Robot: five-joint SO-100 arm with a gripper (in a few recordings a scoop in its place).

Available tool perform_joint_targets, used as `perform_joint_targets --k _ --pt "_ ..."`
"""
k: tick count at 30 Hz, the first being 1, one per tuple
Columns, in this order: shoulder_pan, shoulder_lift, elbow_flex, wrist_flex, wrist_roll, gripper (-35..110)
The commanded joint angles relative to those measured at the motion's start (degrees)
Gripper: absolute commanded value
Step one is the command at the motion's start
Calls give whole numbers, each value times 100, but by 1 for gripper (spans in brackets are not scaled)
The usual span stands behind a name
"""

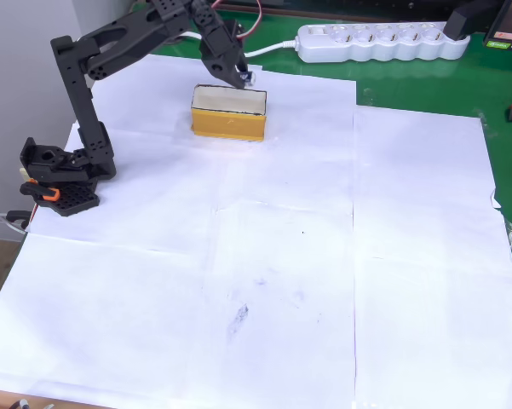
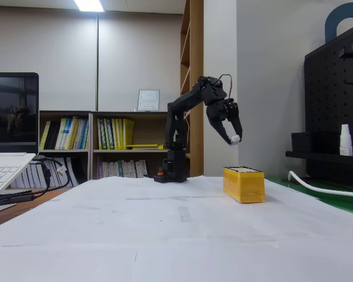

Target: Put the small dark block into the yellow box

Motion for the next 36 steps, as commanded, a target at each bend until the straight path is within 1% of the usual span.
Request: perform_joint_targets --k 1,17,18,19,20,23,24,32,36 --pt "-211 114 141 35 -88 0" --pt "-668 756 193 9 -290 1" --pt "-668 765 211 44 -281 3" --pt "-650 765 211 79 -325 8" --pt "-624 773 211 158 -439 17" --pt "-571 773 220 448 -967 34" --pt "-554 773 264 519 -1090 36" --pt "-404 729 1063 853 -1107 36" --pt "-211 246 1521 1107 -1160 36"
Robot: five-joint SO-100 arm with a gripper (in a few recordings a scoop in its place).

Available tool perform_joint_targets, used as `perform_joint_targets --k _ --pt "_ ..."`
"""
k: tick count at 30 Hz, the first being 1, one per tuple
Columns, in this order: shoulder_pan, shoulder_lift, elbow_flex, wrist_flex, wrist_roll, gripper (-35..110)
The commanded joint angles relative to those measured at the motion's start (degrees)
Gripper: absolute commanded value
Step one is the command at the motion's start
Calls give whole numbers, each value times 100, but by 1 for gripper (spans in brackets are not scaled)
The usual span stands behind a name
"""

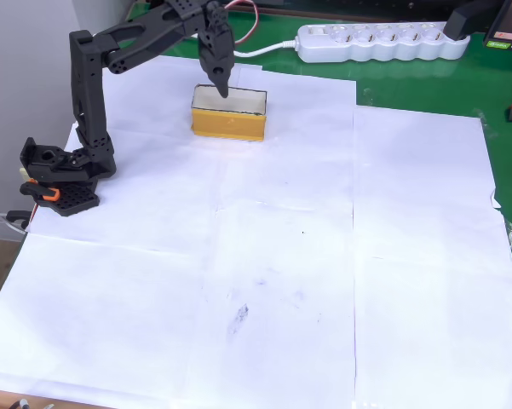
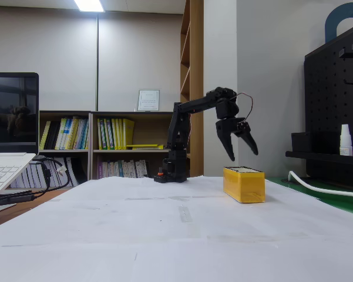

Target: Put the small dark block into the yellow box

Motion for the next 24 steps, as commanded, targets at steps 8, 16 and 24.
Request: perform_joint_targets --k 8,16,24 --pt "1046 -2593 272 1494 -1916 36" --pt "1828 -4298 -2206 932 -2399 0" --pt "2663 -6451 -5651 -721 -2575 0"
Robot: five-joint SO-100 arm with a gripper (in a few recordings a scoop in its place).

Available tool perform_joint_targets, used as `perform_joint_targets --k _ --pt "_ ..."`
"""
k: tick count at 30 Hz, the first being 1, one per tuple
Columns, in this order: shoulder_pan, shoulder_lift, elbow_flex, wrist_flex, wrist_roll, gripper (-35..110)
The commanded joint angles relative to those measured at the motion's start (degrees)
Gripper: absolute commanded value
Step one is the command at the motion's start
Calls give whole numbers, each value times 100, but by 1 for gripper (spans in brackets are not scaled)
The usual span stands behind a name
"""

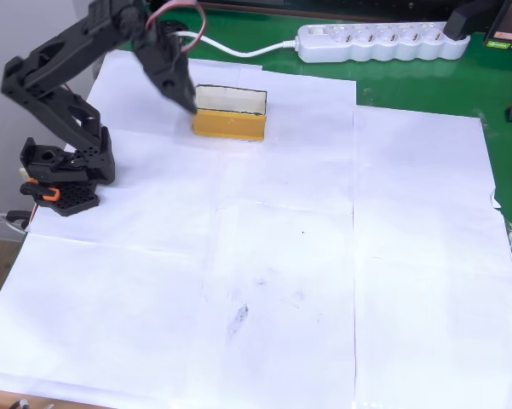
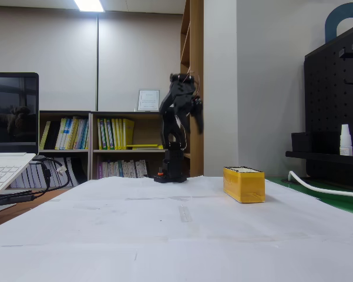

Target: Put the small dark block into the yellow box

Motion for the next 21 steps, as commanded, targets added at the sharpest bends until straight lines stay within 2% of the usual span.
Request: perform_joint_targets --k 1,5,13,18,21 --pt "325 -1230 -1459 -606 -62 0" --pt "668 -2153 -3041 -1125 -97 0" --pt "642 -3604 -5440 -2118 -202 0" --pt "554 -4412 -6311 -2171 -202 0" --pt "510 -4729 -6311 -1485 -132 0"
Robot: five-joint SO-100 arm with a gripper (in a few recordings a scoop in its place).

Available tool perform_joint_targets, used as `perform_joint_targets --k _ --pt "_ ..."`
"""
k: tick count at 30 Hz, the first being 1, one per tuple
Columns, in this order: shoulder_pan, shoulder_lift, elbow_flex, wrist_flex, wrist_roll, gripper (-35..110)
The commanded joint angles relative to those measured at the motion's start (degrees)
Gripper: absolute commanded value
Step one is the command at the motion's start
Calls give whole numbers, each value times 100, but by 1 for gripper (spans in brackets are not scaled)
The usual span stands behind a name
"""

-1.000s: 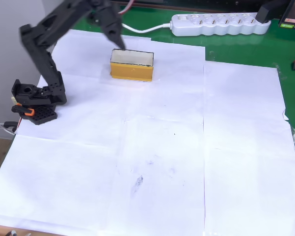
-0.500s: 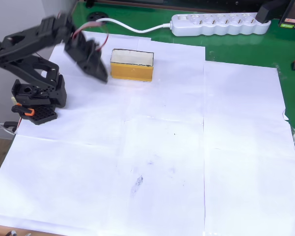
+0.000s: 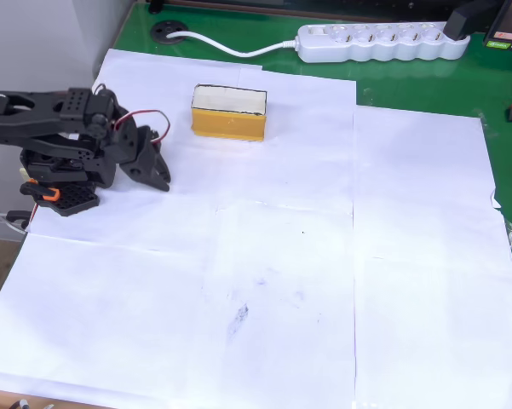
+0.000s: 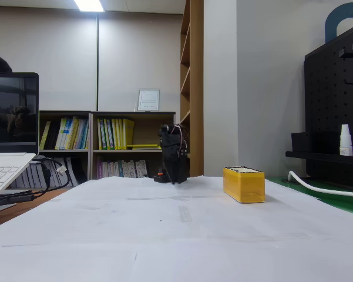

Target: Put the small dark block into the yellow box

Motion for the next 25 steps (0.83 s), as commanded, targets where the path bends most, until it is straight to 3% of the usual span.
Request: perform_joint_targets --k 1,6,25 --pt "-176 -475 97 659 9 0" --pt "-167 -580 97 1591 -9 0" --pt "-202 -580 97 1617 -9 0"
